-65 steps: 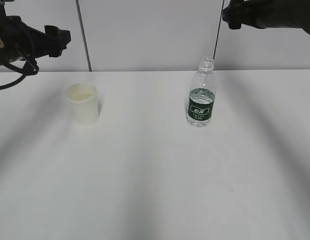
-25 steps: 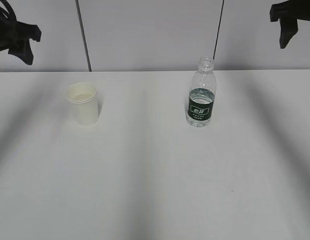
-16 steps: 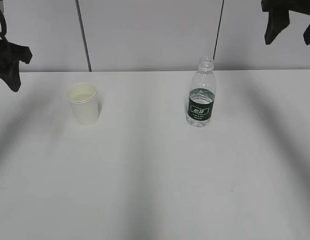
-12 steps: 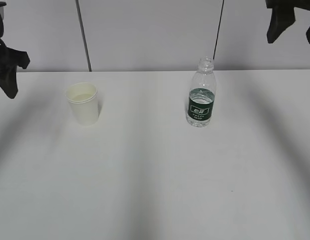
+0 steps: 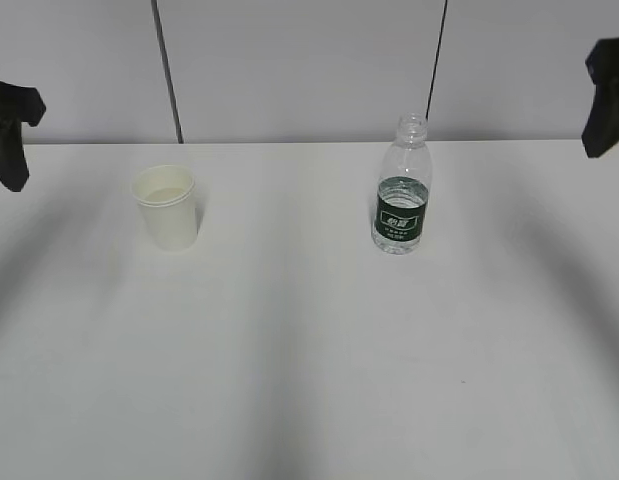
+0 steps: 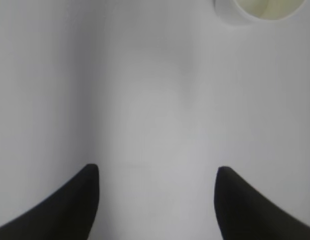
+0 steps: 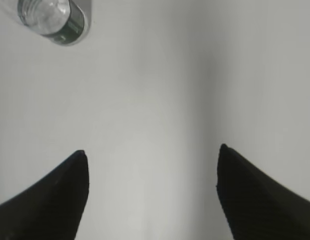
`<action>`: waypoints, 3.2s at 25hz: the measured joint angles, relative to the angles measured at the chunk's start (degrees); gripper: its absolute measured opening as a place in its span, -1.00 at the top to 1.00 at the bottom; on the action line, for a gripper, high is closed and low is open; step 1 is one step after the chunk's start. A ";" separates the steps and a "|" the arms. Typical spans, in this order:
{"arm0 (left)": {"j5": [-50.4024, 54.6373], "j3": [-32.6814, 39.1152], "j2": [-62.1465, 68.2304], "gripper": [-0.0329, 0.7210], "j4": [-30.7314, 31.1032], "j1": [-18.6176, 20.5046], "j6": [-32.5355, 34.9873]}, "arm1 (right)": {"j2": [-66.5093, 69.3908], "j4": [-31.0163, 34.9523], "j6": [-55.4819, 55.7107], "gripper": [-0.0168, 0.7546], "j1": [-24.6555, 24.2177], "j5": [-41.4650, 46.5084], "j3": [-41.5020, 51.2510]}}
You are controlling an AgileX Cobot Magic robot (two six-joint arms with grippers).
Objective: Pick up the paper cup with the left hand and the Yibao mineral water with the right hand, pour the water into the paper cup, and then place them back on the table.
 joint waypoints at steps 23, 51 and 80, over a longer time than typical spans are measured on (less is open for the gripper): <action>0.71 30.07 -37.60 -0.26 -0.67 0.00 0.02 | -25.78 0.00 -0.50 -0.56 0.00 0.00 24.58; 1.77 45.82 -83.23 -0.15 -2.93 0.00 0.80 | -78.92 0.00 -3.96 -0.56 0.00 -3.68 50.48; -6.68 51.92 -93.19 -0.07 -2.74 0.00 3.26 | -87.19 0.00 -9.05 -0.56 0.00 -5.16 55.19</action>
